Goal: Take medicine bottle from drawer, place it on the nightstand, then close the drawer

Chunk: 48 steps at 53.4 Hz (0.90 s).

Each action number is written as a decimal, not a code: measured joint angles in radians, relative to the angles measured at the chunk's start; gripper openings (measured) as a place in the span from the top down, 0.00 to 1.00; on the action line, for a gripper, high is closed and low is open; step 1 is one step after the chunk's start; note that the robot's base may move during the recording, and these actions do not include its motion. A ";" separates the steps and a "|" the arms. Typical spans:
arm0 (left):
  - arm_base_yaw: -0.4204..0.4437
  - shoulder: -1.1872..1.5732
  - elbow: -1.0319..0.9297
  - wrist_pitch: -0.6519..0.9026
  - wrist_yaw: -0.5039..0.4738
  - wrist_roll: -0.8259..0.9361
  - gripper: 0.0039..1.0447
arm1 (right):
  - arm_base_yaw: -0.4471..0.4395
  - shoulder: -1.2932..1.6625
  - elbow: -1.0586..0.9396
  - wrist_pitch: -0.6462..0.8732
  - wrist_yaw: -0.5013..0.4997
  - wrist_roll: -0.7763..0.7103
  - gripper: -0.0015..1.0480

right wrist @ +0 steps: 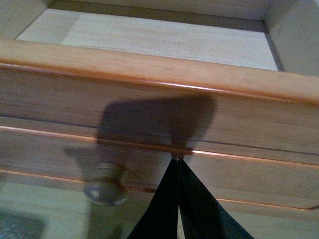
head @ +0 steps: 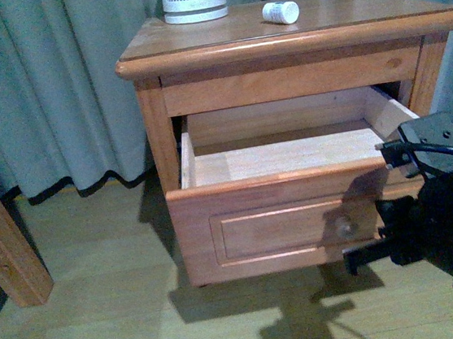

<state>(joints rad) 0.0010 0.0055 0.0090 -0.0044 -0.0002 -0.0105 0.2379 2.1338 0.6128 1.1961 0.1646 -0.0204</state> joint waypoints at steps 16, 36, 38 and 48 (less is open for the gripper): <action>0.000 0.000 0.000 0.000 0.000 0.000 0.06 | -0.051 0.195 0.397 -0.102 -0.024 -0.188 0.97; 0.000 0.000 0.000 0.000 0.000 0.000 0.06 | -0.081 0.308 0.760 -0.333 -0.027 -0.263 0.97; 0.000 0.000 0.000 0.000 0.000 0.000 0.06 | -0.084 0.316 0.782 -0.351 -0.027 -0.264 0.97; 0.000 0.000 0.000 0.000 0.000 0.000 0.06 | -0.089 0.342 0.859 -0.417 -0.033 -0.267 0.97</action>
<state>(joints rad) 0.0010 0.0055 0.0090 -0.0044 -0.0002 -0.0105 0.1490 2.4760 1.4719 0.7795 0.1318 -0.2878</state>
